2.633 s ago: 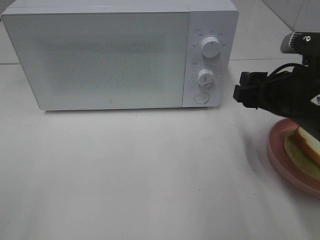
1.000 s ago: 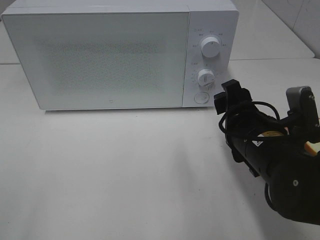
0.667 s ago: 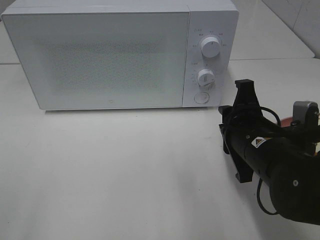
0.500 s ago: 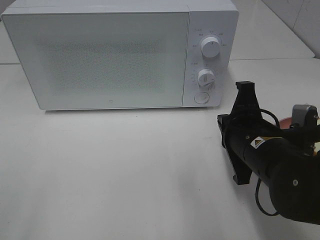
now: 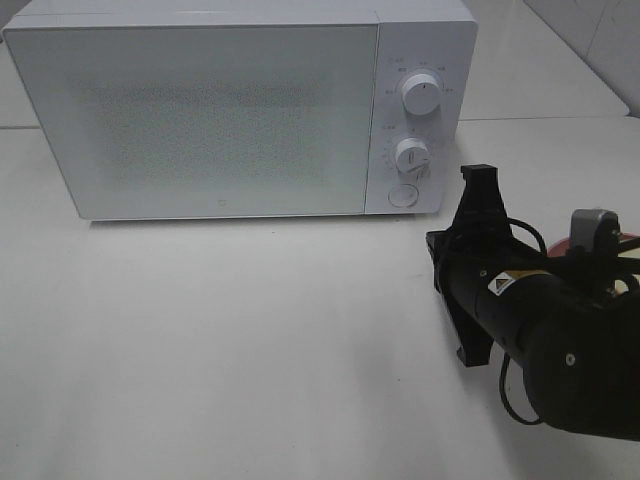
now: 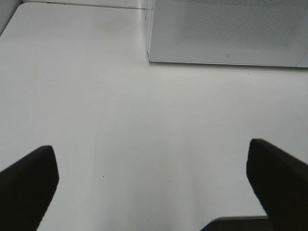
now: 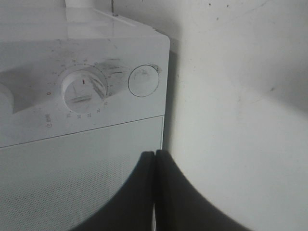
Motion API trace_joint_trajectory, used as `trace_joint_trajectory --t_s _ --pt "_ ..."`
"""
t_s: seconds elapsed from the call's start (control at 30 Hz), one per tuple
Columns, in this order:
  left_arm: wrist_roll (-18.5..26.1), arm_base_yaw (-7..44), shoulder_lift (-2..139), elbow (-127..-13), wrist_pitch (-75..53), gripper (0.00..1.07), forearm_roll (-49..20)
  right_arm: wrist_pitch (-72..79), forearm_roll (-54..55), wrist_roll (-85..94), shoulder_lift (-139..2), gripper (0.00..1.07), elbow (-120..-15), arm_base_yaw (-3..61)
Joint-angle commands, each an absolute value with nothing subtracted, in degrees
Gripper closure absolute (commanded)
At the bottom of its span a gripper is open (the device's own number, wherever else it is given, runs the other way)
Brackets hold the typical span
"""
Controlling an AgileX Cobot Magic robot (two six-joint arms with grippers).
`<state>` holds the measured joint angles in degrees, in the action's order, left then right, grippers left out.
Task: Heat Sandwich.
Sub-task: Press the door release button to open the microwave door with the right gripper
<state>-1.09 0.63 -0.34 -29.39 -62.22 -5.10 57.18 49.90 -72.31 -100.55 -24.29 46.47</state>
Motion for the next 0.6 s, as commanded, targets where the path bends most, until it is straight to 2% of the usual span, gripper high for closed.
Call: trace_joint_trajectory --t_s 0.03,0.4,0.6 --pt "-0.97 0.97 -1.55 -29.45 -61.42 0.07 -5.67 56.84 44.35 -75.29 -102.56 1.07 -26.18 44.06" --pt "-0.97 0.97 -1.55 -29.45 -61.42 0.07 -5.67 55.29 32.89 -80.67 -110.24 1.07 -33.63 35.70" --pt "-0.97 0.97 -1.55 -29.45 -61.42 0.07 -5.67 52.60 30.08 -81.47 -113.39 1.07 -37.82 32.26"
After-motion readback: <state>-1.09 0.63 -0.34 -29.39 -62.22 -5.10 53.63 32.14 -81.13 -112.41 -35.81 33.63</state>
